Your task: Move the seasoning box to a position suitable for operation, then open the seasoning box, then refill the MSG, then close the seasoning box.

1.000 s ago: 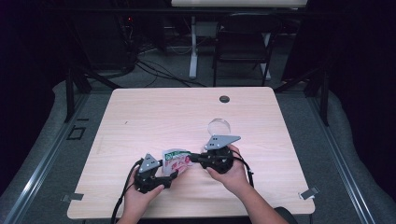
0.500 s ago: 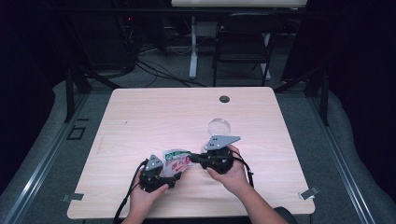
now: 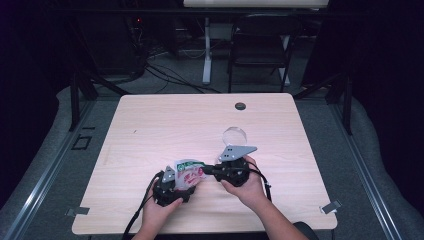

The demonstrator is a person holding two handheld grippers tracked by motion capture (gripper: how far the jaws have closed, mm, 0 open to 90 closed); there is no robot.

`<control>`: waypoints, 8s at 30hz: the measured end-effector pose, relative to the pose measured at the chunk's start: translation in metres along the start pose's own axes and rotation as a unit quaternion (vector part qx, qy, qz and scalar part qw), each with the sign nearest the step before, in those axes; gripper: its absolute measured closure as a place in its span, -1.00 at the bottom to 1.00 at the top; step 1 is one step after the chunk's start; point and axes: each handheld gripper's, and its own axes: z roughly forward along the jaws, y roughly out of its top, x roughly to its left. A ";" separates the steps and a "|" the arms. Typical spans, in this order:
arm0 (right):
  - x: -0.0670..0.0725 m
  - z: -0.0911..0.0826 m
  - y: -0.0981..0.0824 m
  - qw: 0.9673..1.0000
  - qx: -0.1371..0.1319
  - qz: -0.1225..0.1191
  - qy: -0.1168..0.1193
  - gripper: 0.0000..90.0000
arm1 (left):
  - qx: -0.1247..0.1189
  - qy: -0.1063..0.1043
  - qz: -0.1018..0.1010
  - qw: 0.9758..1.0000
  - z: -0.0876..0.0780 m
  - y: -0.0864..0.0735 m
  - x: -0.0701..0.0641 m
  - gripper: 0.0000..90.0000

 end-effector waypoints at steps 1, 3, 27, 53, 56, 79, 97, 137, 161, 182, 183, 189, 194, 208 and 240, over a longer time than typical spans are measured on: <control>0.000 0.000 0.000 1.000 0.000 0.000 0.000 1.00 | 0.001 0.000 0.000 1.000 0.000 0.000 0.000 -0.40; 0.000 0.000 0.000 1.000 0.001 0.001 0.001 1.00 | 0.002 0.005 0.003 1.000 0.001 0.000 -0.002 -0.40; 0.001 0.003 -0.002 1.000 0.005 -0.002 -0.003 1.00 | 0.013 0.031 0.027 0.999 0.003 0.001 -0.008 -0.45; 0.002 0.002 -0.002 1.000 -0.003 -0.003 -0.003 1.00 | -0.009 0.049 0.015 0.999 -0.001 -0.001 -0.007 0.17; 0.002 0.002 -0.002 1.000 -0.006 -0.002 -0.003 1.00 | -0.012 0.044 0.012 0.999 -0.003 -0.001 -0.005 0.22; -0.006 -0.014 0.003 0.999 -0.033 0.008 -0.004 0.65 | -0.020 0.084 0.039 0.995 -0.023 0.023 0.006 0.35; -0.019 -0.036 0.006 0.998 -0.043 0.020 -0.030 0.30 | -0.020 0.136 0.122 0.983 -0.033 0.061 0.008 0.35; -0.011 -0.044 0.040 0.996 -0.046 -0.070 -0.039 0.03 | -0.011 0.168 0.185 0.968 -0.031 0.091 0.004 0.35; -0.008 -0.031 0.030 0.996 -0.024 -0.082 -0.032 0.33 | 0.005 0.160 0.218 0.963 -0.023 0.093 -0.010 0.35; -0.012 -0.036 0.024 0.999 -0.015 -0.030 -0.002 0.94 | 0.006 0.174 0.242 0.955 -0.024 0.090 -0.014 0.36; -0.012 -0.036 0.024 1.000 -0.014 -0.027 -0.002 0.95 | 0.005 0.175 0.243 0.954 -0.024 0.090 -0.015 0.36; -0.014 -0.036 0.023 1.000 -0.013 -0.007 0.008 0.96 | 0.003 0.181 0.252 0.950 -0.024 0.090 -0.015 0.36; -0.014 -0.036 0.022 1.000 -0.011 -0.003 0.009 0.97 | 0.004 0.186 0.259 0.948 -0.024 0.090 -0.016 0.36; -0.016 -0.038 0.021 1.000 -0.011 0.002 0.011 0.98 | 0.009 0.208 0.287 0.935 -0.027 0.095 -0.019 0.36; -0.023 -0.042 0.015 1.000 -0.013 0.017 0.013 0.98 | 0.002 0.239 0.325 0.915 -0.029 0.099 -0.026 0.37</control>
